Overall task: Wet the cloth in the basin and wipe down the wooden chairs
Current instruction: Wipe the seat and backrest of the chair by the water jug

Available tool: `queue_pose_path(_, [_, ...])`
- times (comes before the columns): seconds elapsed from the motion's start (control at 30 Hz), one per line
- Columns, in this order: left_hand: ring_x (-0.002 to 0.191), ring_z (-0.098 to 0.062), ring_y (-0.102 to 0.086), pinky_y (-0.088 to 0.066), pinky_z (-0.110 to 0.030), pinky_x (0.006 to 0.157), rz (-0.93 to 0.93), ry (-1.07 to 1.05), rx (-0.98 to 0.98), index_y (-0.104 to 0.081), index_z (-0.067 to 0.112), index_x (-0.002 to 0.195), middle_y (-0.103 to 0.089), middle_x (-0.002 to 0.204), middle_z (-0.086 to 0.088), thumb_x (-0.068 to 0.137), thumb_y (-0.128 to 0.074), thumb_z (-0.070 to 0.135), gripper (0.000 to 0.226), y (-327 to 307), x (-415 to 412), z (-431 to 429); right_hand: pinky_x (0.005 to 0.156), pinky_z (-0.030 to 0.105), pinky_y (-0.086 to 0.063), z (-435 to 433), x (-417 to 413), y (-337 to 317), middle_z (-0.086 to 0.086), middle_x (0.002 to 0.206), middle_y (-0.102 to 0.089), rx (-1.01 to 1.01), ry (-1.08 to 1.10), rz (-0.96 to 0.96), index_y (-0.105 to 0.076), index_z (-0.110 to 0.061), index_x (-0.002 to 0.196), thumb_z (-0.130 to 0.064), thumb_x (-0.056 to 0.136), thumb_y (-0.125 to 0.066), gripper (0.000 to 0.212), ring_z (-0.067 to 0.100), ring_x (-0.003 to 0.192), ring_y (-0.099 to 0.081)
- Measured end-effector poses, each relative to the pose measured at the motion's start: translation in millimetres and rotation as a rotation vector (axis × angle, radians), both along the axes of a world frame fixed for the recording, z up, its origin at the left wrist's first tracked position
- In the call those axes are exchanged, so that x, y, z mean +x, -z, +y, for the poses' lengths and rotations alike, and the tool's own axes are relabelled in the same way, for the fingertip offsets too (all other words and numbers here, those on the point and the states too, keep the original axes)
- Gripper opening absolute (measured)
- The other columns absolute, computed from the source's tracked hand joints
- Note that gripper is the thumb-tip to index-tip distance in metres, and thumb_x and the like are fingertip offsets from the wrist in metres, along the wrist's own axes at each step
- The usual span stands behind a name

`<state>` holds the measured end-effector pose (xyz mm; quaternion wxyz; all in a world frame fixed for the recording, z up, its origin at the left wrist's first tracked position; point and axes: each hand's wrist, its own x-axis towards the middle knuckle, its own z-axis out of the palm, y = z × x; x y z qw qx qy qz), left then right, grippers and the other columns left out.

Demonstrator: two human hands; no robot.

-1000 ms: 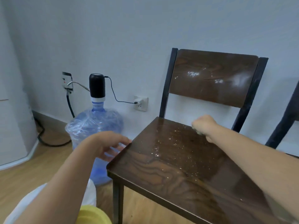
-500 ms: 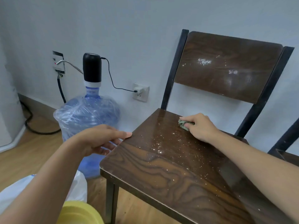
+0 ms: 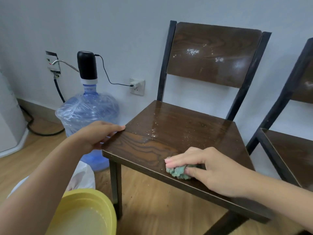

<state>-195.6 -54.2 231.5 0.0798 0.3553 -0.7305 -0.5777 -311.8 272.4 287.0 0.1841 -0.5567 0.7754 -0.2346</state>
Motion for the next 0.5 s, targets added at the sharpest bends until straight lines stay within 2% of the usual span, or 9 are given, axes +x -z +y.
queue_pose_path(0.07, [0.110, -0.037, -0.071, -0.060, -0.045, 0.093, 0.014, -0.023, -0.001, -0.077, 0.014, 0.109, -0.076, 0.116, -0.016, 0.086, -0.075, 0.044, 0.038, -2.9, 5.0, 1.0, 0.101, 0.008, -0.043, 28.5, 5.4, -10.7, -0.036, 0.125, -0.065, 0.071, -0.023, -0.043, -0.072, -0.046, 0.119, -0.005, 0.099, -0.060, 0.047, -0.009, 0.122, -0.055])
queue_pose_path(0.17, [0.098, -0.029, -0.071, -0.058, -0.036, 0.074, 0.029, -0.045, -0.040, -0.076, 0.016, 0.110, -0.075, 0.113, -0.009, 0.091, -0.072, 0.039, 0.030, -8.3, 11.8, -0.4, 0.097, 0.017, -0.050, 59.8, -15.6, -31.8, -0.029, 0.117, -0.071, 0.165, 0.107, -0.076, -0.075, -0.051, 0.110, -0.007, 0.098, -0.062, 0.048, -0.005, 0.114, -0.064])
queue_pose_path(0.23, [0.089, -0.023, -0.068, -0.052, -0.030, 0.067, 0.045, -0.065, -0.096, -0.075, 0.014, 0.106, -0.076, 0.107, -0.008, 0.093, -0.071, 0.036, 0.026, -10.3, 14.2, -2.4, 0.084, 0.018, -0.054, 65.5, -52.6, -37.1, -0.024, 0.112, -0.073, 0.060, 0.339, -0.004, -0.075, -0.053, 0.106, -0.012, 0.097, -0.064, 0.043, 0.001, 0.106, -0.067])
queue_pose_path(0.3, [0.087, -0.022, -0.067, -0.051, -0.029, 0.066, 0.051, -0.083, -0.145, -0.075, 0.010, 0.103, -0.076, 0.103, -0.008, 0.091, -0.073, 0.032, 0.025, -10.0, 13.9, -2.1, 0.076, 0.019, -0.055, 57.7, -102.9, -32.4, -0.009, 0.118, -0.073, -0.092, 0.582, 0.062, -0.076, -0.041, 0.113, -0.012, 0.097, -0.066, 0.035, 0.008, 0.104, -0.066])
queue_pose_path(0.37, [0.088, -0.022, -0.067, -0.051, -0.030, 0.067, 0.034, -0.079, -0.159, -0.074, 0.007, 0.100, -0.075, 0.100, -0.009, 0.090, -0.074, 0.034, 0.028, -8.0, 10.7, 1.6, 0.091, 0.031, -0.056, 37.5, -148.7, -22.2, 0.006, 0.129, -0.070, -0.154, 0.740, 0.095, -0.073, -0.026, 0.122, -0.007, 0.097, -0.065, 0.032, 0.021, 0.114, -0.064])
queue_pose_path(0.4, [0.091, -0.024, -0.067, -0.053, -0.032, 0.070, 0.026, -0.078, -0.150, -0.074, 0.006, 0.099, -0.075, 0.100, -0.009, 0.090, -0.073, 0.036, 0.031, -5.8, 7.8, 3.6, 0.099, 0.036, -0.052, 25.7, -165.0, -15.7, 0.010, 0.133, -0.068, -0.155, 0.776, 0.104, -0.072, -0.020, 0.125, -0.006, 0.097, -0.064, 0.033, 0.025, 0.119, -0.061])
queue_pose_path(0.5, [0.097, -0.030, -0.068, -0.054, -0.043, 0.089, 0.044, -0.122, -0.062, -0.074, 0.006, 0.097, -0.075, 0.104, -0.009, 0.094, -0.066, 0.046, 0.041, 1.9, -0.6, 5.8, 0.111, 0.037, -0.042, -13.0, -186.9, 7.9, 0.013, 0.138, -0.064, -0.157, 0.798, 0.132, -0.069, -0.012, 0.130, -0.004, 0.099, -0.060, 0.033, 0.030, 0.127, -0.056])
